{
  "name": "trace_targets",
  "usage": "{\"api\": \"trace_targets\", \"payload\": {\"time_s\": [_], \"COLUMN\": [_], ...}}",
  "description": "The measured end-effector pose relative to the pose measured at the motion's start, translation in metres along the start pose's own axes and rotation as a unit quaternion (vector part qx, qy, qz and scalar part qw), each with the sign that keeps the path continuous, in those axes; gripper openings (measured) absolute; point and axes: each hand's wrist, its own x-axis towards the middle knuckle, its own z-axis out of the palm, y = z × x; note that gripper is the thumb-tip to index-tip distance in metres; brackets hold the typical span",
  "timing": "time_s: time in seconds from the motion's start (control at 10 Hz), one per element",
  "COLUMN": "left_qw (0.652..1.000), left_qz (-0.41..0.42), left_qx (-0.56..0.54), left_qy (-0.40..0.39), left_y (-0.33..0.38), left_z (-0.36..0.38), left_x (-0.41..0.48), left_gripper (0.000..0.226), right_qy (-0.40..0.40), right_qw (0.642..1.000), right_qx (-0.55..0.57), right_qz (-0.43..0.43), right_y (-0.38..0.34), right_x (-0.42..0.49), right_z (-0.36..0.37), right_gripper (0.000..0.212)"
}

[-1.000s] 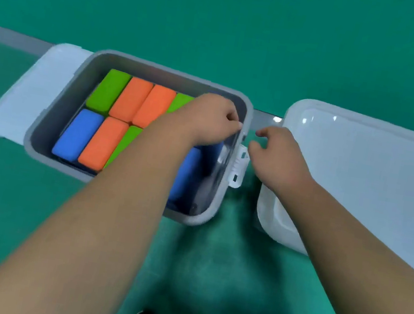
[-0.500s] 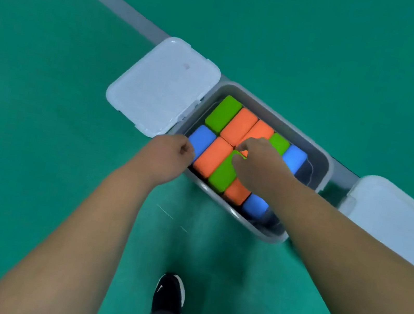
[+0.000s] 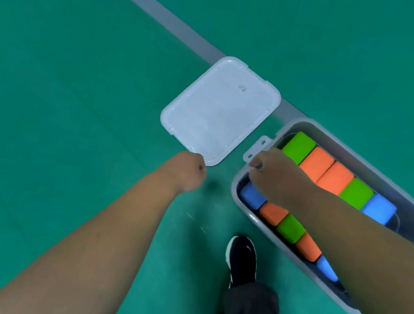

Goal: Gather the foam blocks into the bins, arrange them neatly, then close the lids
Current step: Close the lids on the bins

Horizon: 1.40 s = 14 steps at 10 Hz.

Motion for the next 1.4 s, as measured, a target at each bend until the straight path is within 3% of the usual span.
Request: {"api": "trace_targets", "payload": {"time_s": [0.2,0.4,0.6,0.7,0.9,1.0,1.3,1.4], "left_qw": [0.997,0.996,0.995,0.987,0.961,0.947,0.928,0.93], "left_qz": [-0.035,-0.021,0.014,0.078,0.145,0.141,0.148,0.163], "left_qx": [0.06,0.07,0.093,0.14,0.237,0.287,0.341,0.324], "left_qy": [-0.031,-0.05,-0.034,-0.02,0.012,0.044,-0.011,0.063], "left_y": [-0.054,-0.1,-0.146,-0.163,-0.161,-0.154,-0.156,-0.163], "left_z": [-0.003,0.04,0.129,0.159,0.183,0.185,0.202,0.187], "left_x": [0.086,0.182,0.251,0.275,0.297,0.298,0.272,0.259], "left_gripper": [0.022,0.019,0.054,0.063,0.046,0.043,0.039,0.045], "right_qy": [-0.06,-0.103,-0.156,-0.192,-0.191,-0.187,-0.204,-0.175], "right_qw": [0.997,0.989,0.969,0.953,0.942,0.944,0.94,0.954], "right_qx": [-0.049,-0.108,-0.167,-0.194,-0.234,-0.223,-0.265,-0.238], "right_qz": [0.001,0.016,0.09,0.13,0.148,0.154,0.066,0.048], "right_y": [-0.033,-0.031,0.002,0.016,0.022,0.022,0.013,0.012], "right_x": [0.104,0.199,0.266,0.288,0.306,0.31,0.287,0.28], "right_z": [0.02,0.093,0.186,0.217,0.228,0.23,0.222,0.222], "right_gripper": [0.026,0.025,0.013,0.019,0.047,0.04,0.032,0.037]}}
